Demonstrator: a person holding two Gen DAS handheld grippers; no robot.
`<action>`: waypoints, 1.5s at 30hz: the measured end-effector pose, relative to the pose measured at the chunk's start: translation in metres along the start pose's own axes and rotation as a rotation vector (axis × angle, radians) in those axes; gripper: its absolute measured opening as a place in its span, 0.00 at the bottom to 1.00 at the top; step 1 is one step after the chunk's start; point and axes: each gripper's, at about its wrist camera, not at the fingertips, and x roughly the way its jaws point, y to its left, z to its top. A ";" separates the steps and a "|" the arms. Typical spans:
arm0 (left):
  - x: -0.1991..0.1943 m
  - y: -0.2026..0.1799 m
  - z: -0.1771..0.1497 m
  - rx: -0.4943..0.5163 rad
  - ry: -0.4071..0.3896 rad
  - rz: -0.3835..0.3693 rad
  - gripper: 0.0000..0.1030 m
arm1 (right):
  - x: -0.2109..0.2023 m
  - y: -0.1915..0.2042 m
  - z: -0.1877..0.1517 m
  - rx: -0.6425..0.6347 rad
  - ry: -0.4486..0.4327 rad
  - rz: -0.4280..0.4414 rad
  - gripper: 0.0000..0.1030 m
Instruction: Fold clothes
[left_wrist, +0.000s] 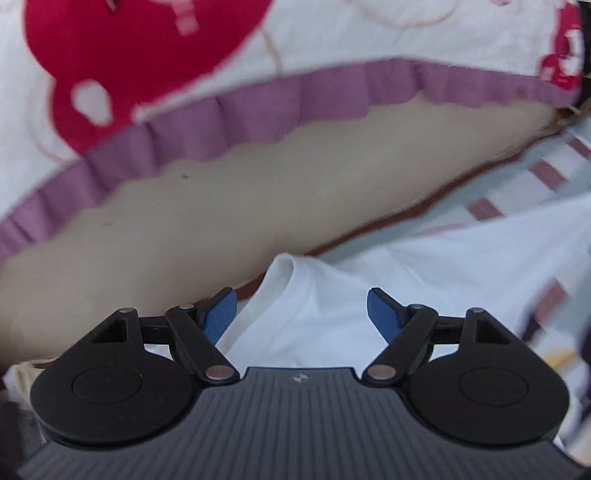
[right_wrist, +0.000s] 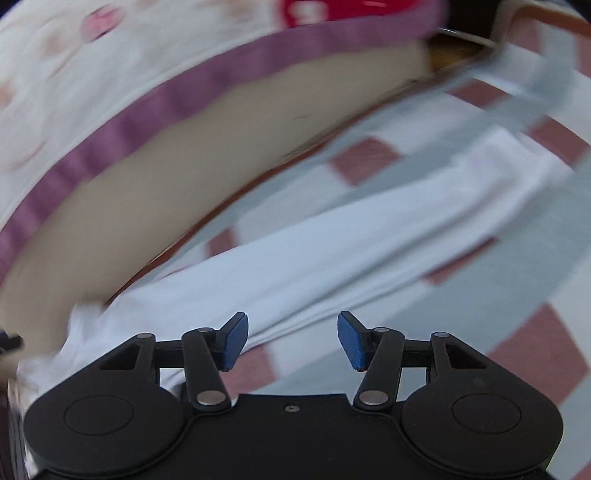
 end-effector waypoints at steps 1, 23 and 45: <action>0.017 -0.002 -0.002 0.005 -0.008 0.028 0.75 | 0.001 -0.007 0.003 0.009 -0.007 -0.030 0.58; 0.152 0.017 -0.022 -0.251 -0.040 -0.112 0.73 | 0.017 -0.120 0.044 0.184 -0.267 -0.367 0.63; 0.090 -0.011 -0.040 -0.307 -0.159 -0.139 0.63 | 0.000 -0.155 0.070 0.115 -0.327 -0.557 0.06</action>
